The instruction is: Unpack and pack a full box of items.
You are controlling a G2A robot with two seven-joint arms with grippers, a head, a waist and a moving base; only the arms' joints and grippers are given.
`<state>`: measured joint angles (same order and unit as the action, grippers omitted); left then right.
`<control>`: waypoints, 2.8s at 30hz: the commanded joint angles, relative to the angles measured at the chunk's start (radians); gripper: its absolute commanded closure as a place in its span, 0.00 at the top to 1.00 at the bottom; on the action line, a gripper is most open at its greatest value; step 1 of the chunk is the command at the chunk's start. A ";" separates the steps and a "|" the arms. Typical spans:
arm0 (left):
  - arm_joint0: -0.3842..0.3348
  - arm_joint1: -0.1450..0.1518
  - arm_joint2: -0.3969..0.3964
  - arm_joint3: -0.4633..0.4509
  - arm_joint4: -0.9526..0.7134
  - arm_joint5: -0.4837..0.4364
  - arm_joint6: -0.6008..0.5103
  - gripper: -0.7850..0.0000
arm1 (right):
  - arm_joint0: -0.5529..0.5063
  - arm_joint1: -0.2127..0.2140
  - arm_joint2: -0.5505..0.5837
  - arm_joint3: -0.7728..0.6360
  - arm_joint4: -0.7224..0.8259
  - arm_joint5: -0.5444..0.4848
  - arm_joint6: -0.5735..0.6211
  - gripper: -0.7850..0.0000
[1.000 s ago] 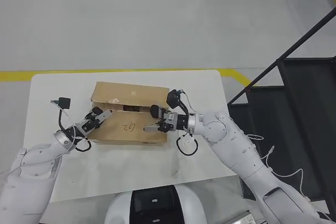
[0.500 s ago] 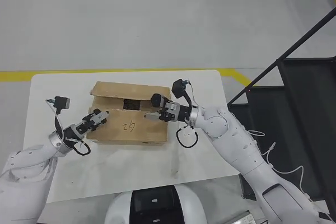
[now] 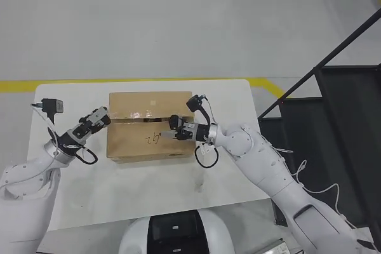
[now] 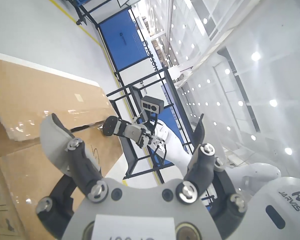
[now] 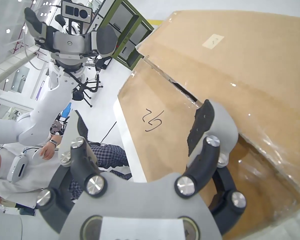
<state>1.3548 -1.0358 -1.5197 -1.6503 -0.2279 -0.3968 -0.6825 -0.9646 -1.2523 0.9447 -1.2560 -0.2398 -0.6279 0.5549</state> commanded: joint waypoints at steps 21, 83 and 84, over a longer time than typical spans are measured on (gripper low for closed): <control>-0.165 -0.008 0.114 0.225 0.107 0.053 -0.060 1.00 | -0.196 0.060 0.204 -0.245 0.043 -0.042 -0.007 1.00; -0.036 0.010 0.076 0.067 0.089 0.018 -0.082 1.00 | -0.228 0.061 0.254 0.004 0.154 0.145 -0.228 1.00; -0.034 0.010 0.075 0.065 0.089 0.018 -0.082 1.00 | -0.233 0.062 0.259 -0.002 0.155 0.144 -0.228 1.00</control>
<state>1.3186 -1.0263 -1.4438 -1.5828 -0.1393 -0.3794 -0.7648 -1.1933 -1.1911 1.1983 -1.2520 -0.0867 -0.4835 0.3257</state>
